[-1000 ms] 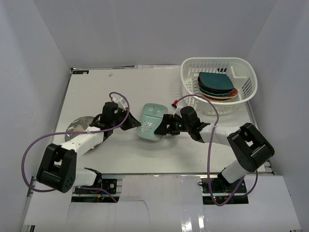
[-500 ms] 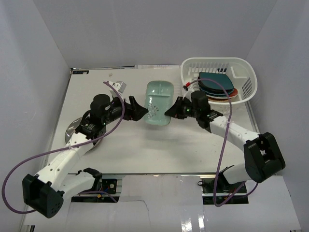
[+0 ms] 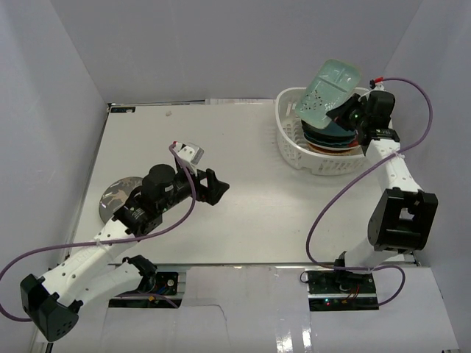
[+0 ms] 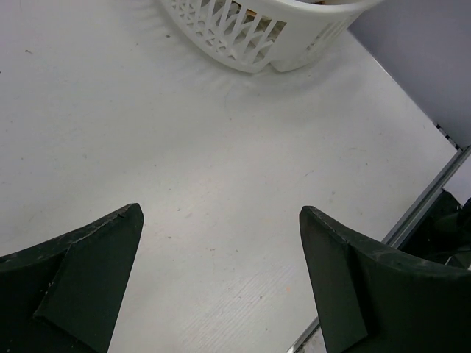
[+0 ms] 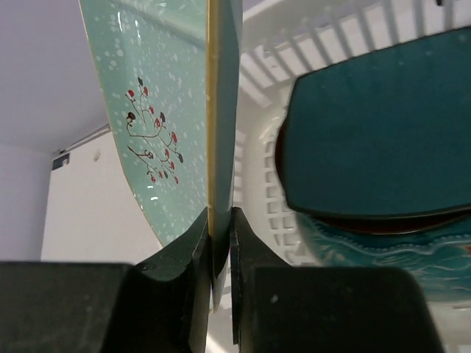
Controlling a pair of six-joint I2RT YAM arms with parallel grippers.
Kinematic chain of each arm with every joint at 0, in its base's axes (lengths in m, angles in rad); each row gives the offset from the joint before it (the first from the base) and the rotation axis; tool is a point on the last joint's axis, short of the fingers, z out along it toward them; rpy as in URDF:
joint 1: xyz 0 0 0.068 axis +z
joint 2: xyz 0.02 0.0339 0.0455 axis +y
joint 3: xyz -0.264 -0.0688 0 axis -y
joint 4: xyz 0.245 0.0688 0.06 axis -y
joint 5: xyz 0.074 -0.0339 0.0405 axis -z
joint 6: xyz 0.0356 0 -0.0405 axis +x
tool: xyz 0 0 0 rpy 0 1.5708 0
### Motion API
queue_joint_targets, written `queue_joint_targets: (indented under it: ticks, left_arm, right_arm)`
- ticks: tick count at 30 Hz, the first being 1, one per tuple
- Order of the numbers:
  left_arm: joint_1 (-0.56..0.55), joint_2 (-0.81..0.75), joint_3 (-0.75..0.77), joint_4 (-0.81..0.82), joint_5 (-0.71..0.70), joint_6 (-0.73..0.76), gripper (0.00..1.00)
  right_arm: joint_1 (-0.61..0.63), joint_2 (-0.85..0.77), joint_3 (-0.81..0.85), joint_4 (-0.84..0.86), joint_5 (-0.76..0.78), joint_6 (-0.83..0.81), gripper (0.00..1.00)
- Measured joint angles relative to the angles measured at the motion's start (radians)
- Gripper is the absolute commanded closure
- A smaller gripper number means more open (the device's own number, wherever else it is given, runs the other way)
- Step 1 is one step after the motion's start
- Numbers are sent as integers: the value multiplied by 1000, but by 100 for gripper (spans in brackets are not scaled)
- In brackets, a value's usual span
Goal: Place the plates into the plastic bin on the countertop
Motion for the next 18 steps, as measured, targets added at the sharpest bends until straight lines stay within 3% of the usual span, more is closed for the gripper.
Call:
queue_joint_targets:
  ticks: [7,15,18]
  left_arm:
    - [-64,3,0,-7,-85,34,2]
    - [-75,11,0,-7,-147,50,2]
    - [-75,19,0,-7,-162,51,2]
  right_arm:
    - [-80,194,65,-113,10,0,90]
    - [-91,248,97,-132,3,8,69]
    - [-92,248,97,-128,23,-8,57]
